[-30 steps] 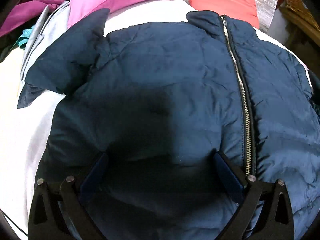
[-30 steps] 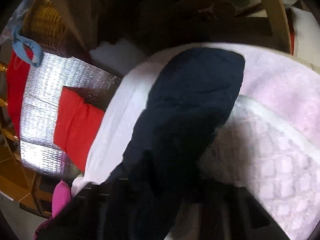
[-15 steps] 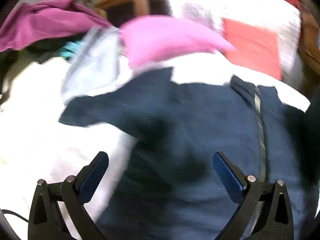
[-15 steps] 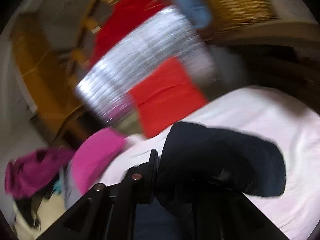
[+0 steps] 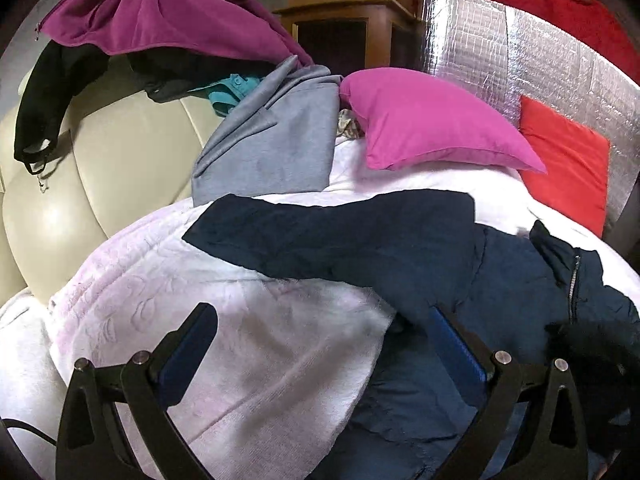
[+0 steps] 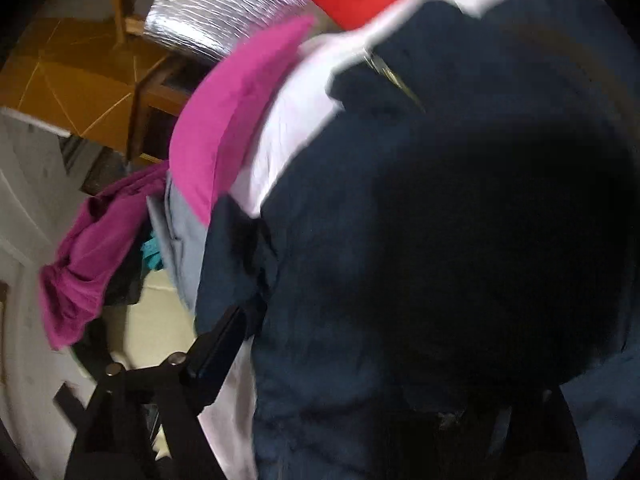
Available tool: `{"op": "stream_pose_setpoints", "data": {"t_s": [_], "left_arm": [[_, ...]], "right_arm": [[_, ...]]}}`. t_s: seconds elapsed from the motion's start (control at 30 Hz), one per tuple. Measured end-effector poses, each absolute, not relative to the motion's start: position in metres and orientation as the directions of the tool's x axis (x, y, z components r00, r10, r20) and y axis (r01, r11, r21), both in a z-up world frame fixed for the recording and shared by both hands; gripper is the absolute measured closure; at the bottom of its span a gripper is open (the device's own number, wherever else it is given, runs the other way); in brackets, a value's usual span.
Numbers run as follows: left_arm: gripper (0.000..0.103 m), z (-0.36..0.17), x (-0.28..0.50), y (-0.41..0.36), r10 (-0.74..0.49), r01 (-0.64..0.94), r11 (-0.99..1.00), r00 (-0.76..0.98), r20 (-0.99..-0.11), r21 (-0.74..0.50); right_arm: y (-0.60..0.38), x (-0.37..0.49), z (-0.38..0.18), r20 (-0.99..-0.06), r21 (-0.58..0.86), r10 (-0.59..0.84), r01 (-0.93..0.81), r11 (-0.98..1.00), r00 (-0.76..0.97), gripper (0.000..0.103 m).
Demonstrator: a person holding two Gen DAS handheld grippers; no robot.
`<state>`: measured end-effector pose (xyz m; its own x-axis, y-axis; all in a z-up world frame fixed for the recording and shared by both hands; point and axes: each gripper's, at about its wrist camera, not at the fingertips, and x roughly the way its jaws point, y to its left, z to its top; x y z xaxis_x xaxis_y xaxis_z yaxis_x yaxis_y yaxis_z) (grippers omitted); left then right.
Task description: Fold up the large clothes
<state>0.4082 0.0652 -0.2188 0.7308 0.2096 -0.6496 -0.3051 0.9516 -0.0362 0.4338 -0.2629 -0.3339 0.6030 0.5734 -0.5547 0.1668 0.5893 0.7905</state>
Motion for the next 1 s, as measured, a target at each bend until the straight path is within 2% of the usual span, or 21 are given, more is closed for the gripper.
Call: {"op": "stream_pose_setpoints", "data": {"t_s": [0.17,0.27,0.33,0.4,0.43,0.5,0.63,0.73,0.77,0.8,0.83,0.87,0.9,0.93,1.0], "left_arm": [[0.0,-0.214,0.396,0.031,0.124,-0.218,0.973,0.768,-0.628,-0.074],[0.0,-0.216,0.393,-0.008,-0.009,-0.07,0.992,0.78,-0.625,-0.101],[0.0,-0.218,0.39,-0.038,-0.088,0.03,0.994,0.777,-0.623,-0.103],[0.0,-0.221,0.386,-0.068,-0.166,0.128,0.986,0.762,-0.626,-0.107],[0.0,-0.223,0.384,-0.082,-0.211,0.178,0.977,0.749,-0.628,-0.116],[0.0,-0.229,0.379,-0.115,-0.301,0.276,0.951,0.713,-0.634,-0.14],[0.0,-0.242,0.374,-0.169,-0.329,0.374,0.925,0.686,-0.649,-0.074],[0.0,-0.252,0.378,-0.191,-0.3,0.387,0.922,0.694,-0.655,-0.012],[0.004,-0.255,0.38,-0.194,-0.286,0.379,0.925,0.7,-0.655,0.001],[0.011,-0.258,0.384,-0.195,-0.285,0.377,0.926,0.7,-0.655,-0.001],[0.038,-0.259,0.388,-0.194,-0.297,0.386,0.922,0.694,-0.655,-0.009],[0.073,-0.26,0.393,-0.193,-0.305,0.397,0.918,0.687,-0.66,-0.011],[0.088,-0.26,0.401,-0.19,-0.307,0.407,0.914,0.675,-0.671,-0.008],[0.097,-0.259,0.405,-0.184,-0.304,0.403,0.915,0.678,-0.669,-0.007],[0.098,-0.251,0.411,-0.171,-0.26,0.354,0.935,0.722,-0.641,0.02]], "right_arm": [[-0.306,0.4,-0.328,-0.438,0.88,0.702,0.108,0.463,0.562,0.016],[-0.359,0.36,-0.305,-0.424,0.867,0.649,0.076,0.492,0.631,0.016],[-0.393,0.343,-0.289,-0.443,0.832,0.55,0.098,0.545,0.708,0.016],[-0.434,0.322,-0.281,-0.483,0.77,0.384,0.173,0.615,0.787,0.018],[-0.456,0.314,-0.278,-0.517,0.728,0.283,0.241,0.642,0.808,0.02],[-0.485,0.31,-0.285,-0.552,0.693,0.189,0.32,0.647,0.813,0.03],[-0.511,0.327,-0.307,-0.594,0.681,0.156,0.39,0.62,0.789,0.033],[-0.515,0.347,-0.328,-0.602,0.707,0.218,0.385,0.593,0.768,0.033],[-0.513,0.353,-0.334,-0.606,0.712,0.24,0.383,0.589,0.758,0.033],[-0.51,0.357,-0.338,-0.611,0.71,0.251,0.38,0.593,0.751,0.039],[-0.505,0.363,-0.341,-0.622,0.699,0.259,0.375,0.608,0.739,0.045],[-0.504,0.366,-0.345,-0.654,0.66,0.246,0.381,0.647,0.716,0.068],[-0.499,0.37,-0.345,-0.672,0.631,0.234,0.378,0.677,0.703,0.071],[-0.493,0.372,-0.343,-0.671,0.617,0.218,0.371,0.694,0.709,0.073],[-0.492,0.365,-0.331,-0.63,0.621,0.194,0.337,0.708,0.752,0.079]]}}
